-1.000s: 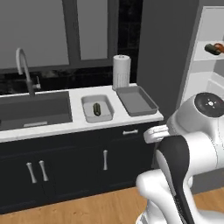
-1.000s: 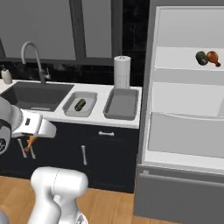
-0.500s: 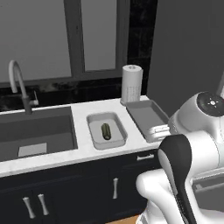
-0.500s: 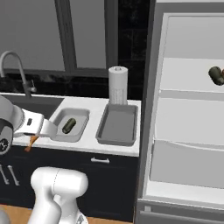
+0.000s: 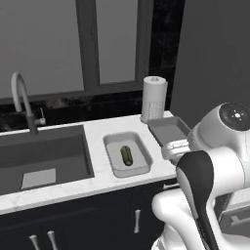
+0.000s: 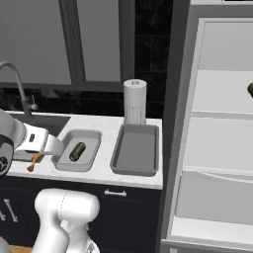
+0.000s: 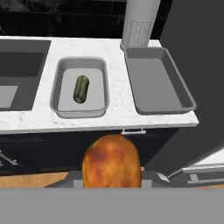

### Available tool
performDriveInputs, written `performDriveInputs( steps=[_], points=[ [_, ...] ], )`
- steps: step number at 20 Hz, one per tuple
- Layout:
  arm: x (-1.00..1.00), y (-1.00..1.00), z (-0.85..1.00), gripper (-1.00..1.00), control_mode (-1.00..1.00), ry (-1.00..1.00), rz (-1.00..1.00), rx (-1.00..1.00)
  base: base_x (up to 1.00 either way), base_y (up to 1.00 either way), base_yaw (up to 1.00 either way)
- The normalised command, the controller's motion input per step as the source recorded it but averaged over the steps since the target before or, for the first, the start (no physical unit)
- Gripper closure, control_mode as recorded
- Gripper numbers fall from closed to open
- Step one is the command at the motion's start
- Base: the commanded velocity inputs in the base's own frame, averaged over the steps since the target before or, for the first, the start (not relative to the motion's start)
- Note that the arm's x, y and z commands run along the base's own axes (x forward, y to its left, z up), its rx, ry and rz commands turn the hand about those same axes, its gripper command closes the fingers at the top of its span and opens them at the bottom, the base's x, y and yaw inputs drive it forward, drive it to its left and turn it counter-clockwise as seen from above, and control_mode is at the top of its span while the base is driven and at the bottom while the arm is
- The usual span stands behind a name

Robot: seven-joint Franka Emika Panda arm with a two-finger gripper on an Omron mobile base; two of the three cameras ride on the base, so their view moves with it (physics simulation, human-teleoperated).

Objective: Place one cucumber and one chicken drumstick in each tupperware on the nearby counter, to pack two identical lunches.

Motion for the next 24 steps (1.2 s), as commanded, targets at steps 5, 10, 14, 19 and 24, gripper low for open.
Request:
performDriveInputs(
  steps=[5, 10, 14, 19, 24],
  points=[
    [0.0, 0.0, 0.0, 1.0, 1.0, 0.0, 0.0, 0.0, 0.56, 0.43, -0.11],
    [0.0, 0.0, 0.0, 1.0, 1.0, 0.0, 0.0, 0.0, 0.29, 0.53, -0.11],
    [0.0, 0.0, 0.0, 1.0, 1.0, 0.0, 0.0, 0.0, 0.85, 0.04, -0.04],
    [0.0, 0.0, 0.0, 1.0, 1.0, 0.0, 0.0, 0.0, 1.0, 0.01, 0.0],
    [0.0, 0.0, 0.0, 1.0, 1.0, 0.0, 0.0, 0.0, 1.0, 0.16, -0.03]
  ],
)
